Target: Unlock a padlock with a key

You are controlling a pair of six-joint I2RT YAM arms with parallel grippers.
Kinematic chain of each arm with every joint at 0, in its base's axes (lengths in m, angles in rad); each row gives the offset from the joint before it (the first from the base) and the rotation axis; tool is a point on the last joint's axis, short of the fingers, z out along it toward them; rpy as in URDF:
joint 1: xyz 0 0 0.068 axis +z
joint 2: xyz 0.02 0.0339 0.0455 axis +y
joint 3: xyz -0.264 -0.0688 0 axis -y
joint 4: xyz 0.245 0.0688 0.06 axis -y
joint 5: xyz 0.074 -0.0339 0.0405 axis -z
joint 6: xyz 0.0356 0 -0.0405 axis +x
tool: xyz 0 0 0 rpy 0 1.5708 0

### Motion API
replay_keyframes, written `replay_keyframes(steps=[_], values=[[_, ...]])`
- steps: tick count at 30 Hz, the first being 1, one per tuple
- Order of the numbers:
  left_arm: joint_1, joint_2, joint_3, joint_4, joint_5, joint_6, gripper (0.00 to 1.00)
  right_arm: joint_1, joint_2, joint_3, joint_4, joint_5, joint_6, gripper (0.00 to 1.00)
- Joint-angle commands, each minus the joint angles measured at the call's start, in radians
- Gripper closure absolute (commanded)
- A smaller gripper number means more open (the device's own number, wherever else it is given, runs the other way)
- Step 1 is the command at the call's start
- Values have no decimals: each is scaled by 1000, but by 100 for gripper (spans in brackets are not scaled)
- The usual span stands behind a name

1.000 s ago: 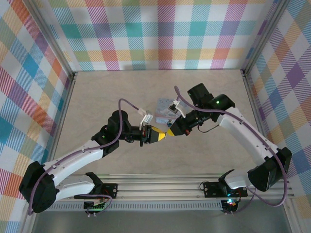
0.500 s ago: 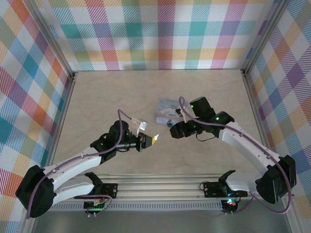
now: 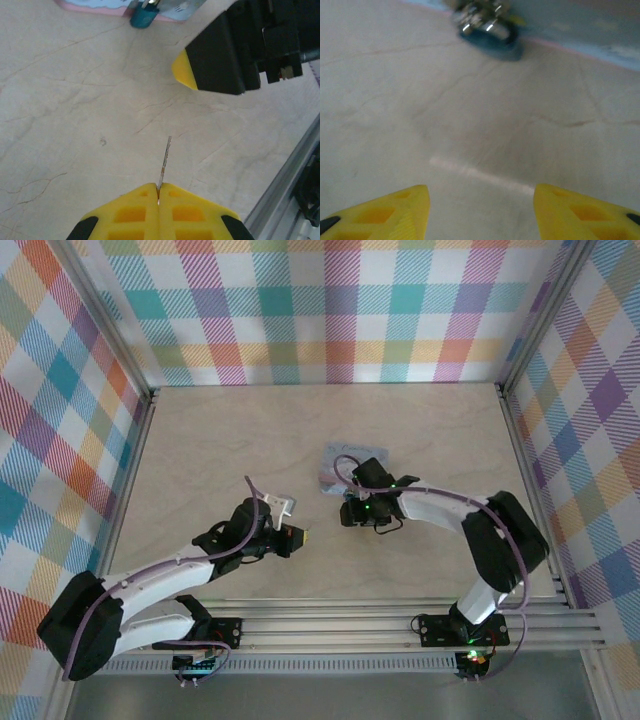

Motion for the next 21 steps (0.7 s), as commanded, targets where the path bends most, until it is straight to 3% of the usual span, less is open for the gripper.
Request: replay_keyframes(steps=[1,10,15,21], values=[[12,50,3,47,-9,-27,100,2,32,59,66,109,55,42],[32,260,62,173,98,-28,100,40,76,102,112,256,72,43],[40,333,74,226,123,-52,100,89,106,144,84,377,100,44],[42,372,82,254,155,-53,100,100,152,187,53,435,147,45]])
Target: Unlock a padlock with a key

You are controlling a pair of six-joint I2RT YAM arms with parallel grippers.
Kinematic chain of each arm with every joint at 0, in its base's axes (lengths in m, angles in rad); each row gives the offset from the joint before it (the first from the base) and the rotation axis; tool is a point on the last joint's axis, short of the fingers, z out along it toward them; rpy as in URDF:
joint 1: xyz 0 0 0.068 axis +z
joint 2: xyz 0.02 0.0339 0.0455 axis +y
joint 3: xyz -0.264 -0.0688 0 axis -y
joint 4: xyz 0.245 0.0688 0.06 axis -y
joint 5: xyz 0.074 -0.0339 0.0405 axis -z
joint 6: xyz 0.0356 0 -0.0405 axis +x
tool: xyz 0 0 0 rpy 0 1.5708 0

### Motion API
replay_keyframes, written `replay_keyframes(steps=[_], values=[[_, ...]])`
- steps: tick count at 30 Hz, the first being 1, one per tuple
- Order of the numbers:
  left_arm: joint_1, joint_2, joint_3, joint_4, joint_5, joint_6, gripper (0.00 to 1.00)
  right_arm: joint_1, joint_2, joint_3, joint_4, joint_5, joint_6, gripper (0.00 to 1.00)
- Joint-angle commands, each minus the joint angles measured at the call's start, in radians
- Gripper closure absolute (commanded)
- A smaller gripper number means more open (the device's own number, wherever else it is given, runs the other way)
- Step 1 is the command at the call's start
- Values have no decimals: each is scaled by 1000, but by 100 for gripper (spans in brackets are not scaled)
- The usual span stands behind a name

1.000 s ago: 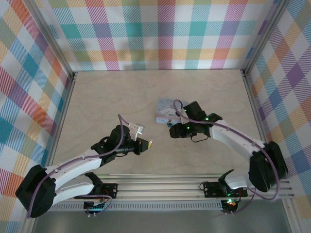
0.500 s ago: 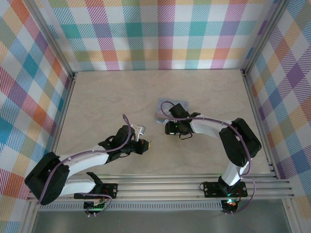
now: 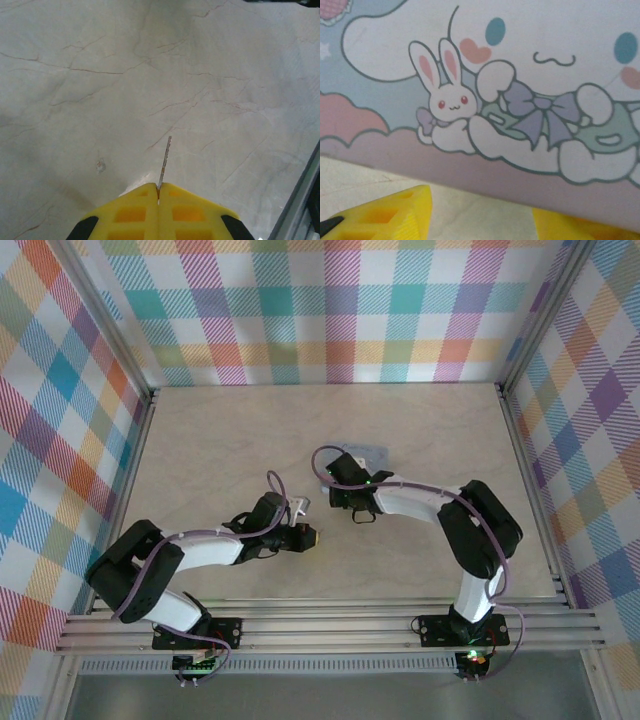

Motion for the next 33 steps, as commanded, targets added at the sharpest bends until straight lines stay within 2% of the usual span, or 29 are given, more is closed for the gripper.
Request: replay_keyframes(steps=[1,8,20,33], values=[[9,11,21,46,40,-3,100,-5,27,28,-26,76,48,45],[10,-9,10,45,41,14,100,-2,34,5,23,97,94,48],[15,-46,-2,21,40,45,100,-5,52,-1,79,157,70,51],[21,-56,-14,23,43,61,100,-15,77,0,79,152,74,52]])
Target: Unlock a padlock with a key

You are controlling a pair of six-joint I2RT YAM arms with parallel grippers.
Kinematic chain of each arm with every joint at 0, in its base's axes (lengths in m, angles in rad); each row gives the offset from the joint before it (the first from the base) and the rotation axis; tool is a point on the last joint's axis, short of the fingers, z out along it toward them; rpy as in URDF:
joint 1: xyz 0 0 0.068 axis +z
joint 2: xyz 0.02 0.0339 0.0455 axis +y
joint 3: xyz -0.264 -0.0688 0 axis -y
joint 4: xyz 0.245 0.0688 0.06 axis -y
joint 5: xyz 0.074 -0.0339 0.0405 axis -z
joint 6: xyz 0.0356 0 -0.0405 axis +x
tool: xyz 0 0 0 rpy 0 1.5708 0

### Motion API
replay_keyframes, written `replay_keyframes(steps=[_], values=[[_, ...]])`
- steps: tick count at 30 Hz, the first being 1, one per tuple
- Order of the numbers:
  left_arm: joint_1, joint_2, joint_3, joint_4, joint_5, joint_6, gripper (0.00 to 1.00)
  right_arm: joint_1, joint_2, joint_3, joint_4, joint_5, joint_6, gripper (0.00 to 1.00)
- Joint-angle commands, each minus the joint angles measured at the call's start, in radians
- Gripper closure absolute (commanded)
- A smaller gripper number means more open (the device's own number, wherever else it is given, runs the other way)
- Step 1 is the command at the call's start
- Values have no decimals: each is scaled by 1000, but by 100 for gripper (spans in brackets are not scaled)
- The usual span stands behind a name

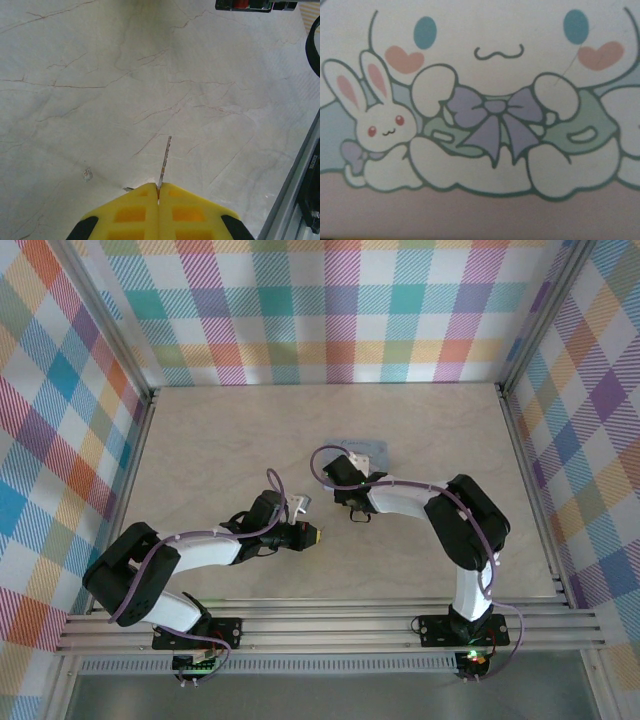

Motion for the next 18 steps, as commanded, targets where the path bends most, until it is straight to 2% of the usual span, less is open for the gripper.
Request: replay_keyframes(steps=[1,11,18], values=[[11,-31,-15,13,18,27,100,-10,9,-4,20,22,10,51],[19,-52,-28,5,11,34,100,-27,39,11,19,17,10,54],[21,-52,-29,10,10,37,100,-38,38,16,30,17,-10,65]])
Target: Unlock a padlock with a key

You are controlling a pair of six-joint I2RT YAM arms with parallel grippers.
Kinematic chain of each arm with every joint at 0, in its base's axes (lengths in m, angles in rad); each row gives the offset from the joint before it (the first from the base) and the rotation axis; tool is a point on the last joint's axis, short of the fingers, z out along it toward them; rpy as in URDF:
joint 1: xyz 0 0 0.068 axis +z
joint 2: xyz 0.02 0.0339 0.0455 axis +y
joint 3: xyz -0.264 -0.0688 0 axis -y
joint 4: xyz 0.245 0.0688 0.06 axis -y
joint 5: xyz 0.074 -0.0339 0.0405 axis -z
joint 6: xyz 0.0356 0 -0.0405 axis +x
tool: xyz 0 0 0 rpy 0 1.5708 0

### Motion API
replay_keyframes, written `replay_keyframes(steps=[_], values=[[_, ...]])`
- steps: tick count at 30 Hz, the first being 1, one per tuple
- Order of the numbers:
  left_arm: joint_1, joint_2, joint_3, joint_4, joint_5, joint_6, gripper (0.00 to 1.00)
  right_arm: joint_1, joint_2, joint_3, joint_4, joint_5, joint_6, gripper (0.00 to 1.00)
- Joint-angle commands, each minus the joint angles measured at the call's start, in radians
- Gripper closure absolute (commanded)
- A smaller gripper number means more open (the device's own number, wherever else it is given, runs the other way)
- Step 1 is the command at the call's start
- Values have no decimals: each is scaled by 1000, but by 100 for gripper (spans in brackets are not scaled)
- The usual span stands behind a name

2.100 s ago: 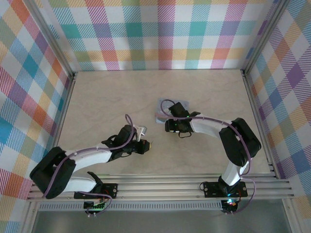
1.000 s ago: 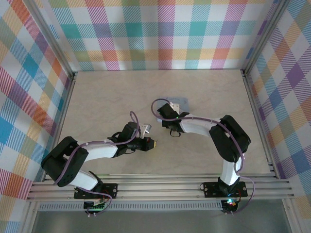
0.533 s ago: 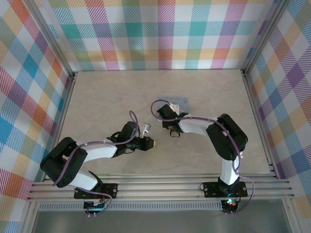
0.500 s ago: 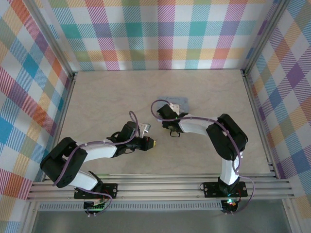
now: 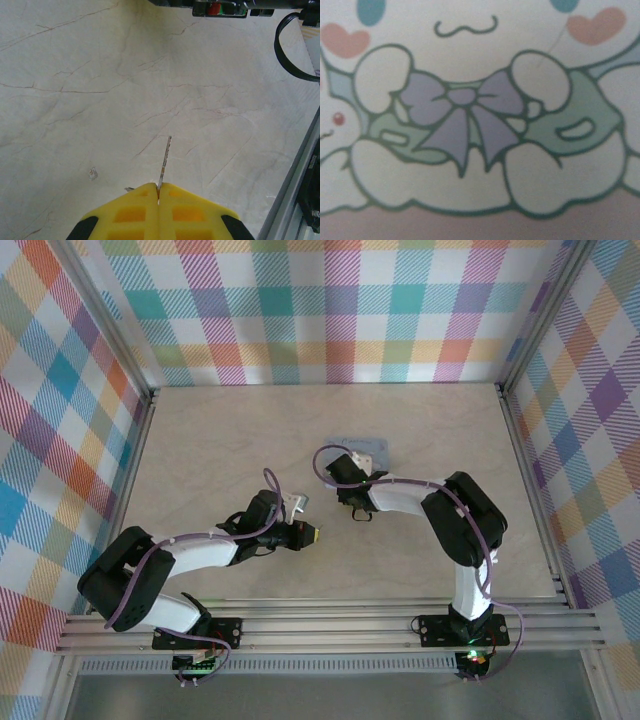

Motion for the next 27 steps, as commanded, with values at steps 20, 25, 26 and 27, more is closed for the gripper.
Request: replay_keyframes(steps=[20,25,26,27], values=[[12,-70,-24,32,51,43,100,-24,-132,13,-101,-137,-138,99],[8,-128,-37,25,58,42,100,-24,-228,-21,-165,-202,-126,100],[5,-140,-38,19,57,42,100,-24,-246,-28,-180,-218,-123,100],[2,-152,-39,15,57,45,100,-24,-263,-33,-193,-232,-120,100]])
